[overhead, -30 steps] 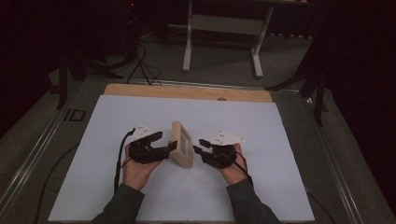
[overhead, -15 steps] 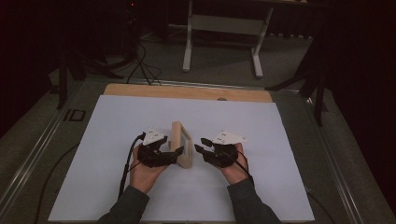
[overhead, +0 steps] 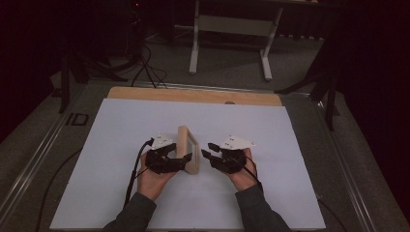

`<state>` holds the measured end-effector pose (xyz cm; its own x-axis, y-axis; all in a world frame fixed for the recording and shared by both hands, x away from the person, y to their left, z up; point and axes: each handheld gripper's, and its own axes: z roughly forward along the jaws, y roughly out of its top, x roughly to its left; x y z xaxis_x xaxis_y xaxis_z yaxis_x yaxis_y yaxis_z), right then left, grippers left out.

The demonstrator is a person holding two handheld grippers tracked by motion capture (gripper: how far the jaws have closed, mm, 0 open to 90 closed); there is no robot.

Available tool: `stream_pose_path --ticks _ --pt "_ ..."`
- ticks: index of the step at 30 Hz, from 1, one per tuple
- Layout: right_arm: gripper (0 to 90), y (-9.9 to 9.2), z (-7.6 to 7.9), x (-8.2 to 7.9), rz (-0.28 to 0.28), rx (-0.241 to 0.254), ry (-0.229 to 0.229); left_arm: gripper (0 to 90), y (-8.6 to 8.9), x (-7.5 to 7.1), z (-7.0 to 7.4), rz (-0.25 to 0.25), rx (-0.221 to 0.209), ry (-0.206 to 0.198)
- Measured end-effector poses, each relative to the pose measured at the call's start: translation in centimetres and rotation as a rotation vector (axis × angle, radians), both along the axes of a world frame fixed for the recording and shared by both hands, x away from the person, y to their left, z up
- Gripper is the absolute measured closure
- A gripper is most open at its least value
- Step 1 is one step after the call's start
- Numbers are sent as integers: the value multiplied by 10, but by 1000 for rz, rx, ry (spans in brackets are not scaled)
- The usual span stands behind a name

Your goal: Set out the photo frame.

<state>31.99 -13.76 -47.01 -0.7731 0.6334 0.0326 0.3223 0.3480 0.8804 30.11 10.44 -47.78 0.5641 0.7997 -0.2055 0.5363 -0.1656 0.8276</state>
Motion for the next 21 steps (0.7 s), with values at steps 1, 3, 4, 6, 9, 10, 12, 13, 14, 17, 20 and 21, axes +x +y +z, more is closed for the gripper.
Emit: stream_pose_path --ticks 1,3,4,6,9,10,12,13,14,17,20,21 --pt "617 0 0 0 0 0 0 268 -1 0 -1 0 -1 1" --pt "617 0 0 0 1 -1 -1 282 -2 1 -2 -4 -1 7" --pt "617 0 0 0 1 0 -1 285 -3 1 -3 -4 5 9" --pt "616 0 0 0 0 0 -2 298 -3 1 -4 -9 1 14" --pt "616 0 0 0 -2 1 -2 320 -4 1 -4 -13 -4 18" --pt "616 0 0 0 -2 1 -3 325 -3 1 -4 -14 -6 19" --pt "616 -1 1 0 -3 0 -2 335 -4 1 -5 -18 -11 23" --pt "616 -1 1 0 -3 0 -4 341 -4 1 -5 -20 -13 25" --pt "616 -1 1 0 -4 0 -4 350 -4 1 -5 -23 -15 25" --pt "615 -1 1 0 -2 0 -5 368 -4 1 -4 -27 -17 27" --pt "615 -2 1 0 -2 1 -8 381 -4 1 -4 -32 -16 29" --pt "615 -2 1 0 -3 1 -7 381 -4 1 -4 -33 -17 30"
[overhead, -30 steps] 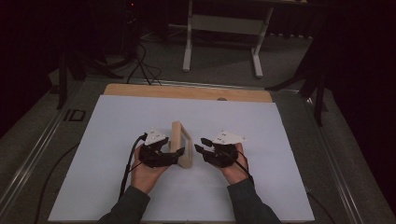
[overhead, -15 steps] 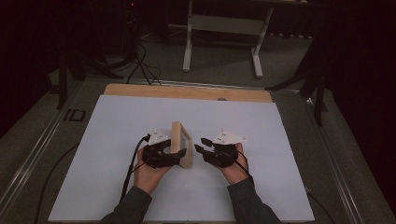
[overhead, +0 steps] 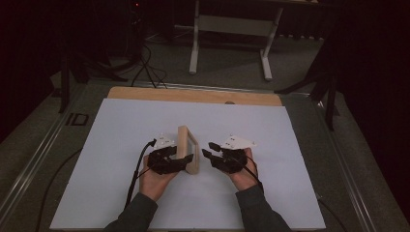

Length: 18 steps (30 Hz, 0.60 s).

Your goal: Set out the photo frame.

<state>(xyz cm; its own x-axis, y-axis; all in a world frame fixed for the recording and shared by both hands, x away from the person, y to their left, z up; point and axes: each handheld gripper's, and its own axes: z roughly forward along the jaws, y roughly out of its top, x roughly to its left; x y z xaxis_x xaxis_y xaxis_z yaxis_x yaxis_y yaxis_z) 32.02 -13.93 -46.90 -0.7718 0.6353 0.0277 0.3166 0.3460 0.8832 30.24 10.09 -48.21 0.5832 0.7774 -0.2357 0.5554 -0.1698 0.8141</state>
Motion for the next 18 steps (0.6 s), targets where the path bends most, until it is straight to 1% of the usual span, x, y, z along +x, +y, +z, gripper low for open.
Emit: stream_pose_path --ticks 12,18 --pt "615 -1 1 0 -3 3 1 396 0 0 1 0 6 4" --pt "614 -2 3 -1 -7 7 -5 419 1 -1 2 6 12 0"
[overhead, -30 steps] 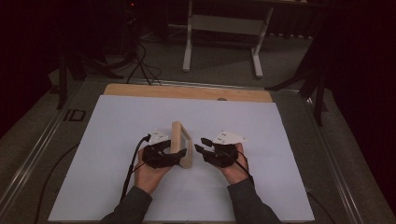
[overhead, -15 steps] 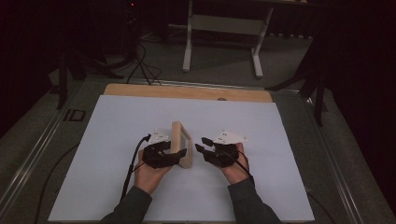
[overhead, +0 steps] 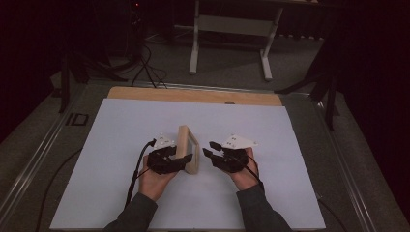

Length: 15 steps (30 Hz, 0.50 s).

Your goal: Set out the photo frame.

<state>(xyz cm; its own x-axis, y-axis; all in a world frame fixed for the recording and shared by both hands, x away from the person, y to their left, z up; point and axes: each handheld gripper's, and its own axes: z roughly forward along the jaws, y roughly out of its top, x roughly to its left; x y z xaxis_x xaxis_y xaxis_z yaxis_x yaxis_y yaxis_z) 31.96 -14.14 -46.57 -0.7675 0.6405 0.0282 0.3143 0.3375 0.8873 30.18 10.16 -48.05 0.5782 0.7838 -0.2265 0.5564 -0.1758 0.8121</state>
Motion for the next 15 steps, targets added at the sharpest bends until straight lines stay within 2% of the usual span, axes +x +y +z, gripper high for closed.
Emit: stream_pose_path --ticks 15 --pt "597 -3 6 -1 -3 16 -14 530 3 -1 1 18 -2 -12"
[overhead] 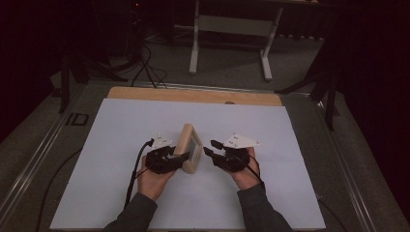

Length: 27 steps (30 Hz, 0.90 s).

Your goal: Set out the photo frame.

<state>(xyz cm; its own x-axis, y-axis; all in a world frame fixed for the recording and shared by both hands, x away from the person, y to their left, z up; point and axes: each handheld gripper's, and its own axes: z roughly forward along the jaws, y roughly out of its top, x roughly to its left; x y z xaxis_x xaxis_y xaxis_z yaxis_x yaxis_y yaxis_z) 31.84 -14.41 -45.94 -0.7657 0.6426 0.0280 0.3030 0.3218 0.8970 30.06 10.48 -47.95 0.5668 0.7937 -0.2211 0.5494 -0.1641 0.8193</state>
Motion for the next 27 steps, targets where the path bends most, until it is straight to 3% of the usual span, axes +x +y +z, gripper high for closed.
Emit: stream_pose_path --ticks 10,27 --pt "595 -3 5 0 -9 17 -6 590 -4 -2 0 -44 -2 -15" --pt "606 -10 10 1 -32 36 -18 606 -20 -15 0 -125 98 -115"
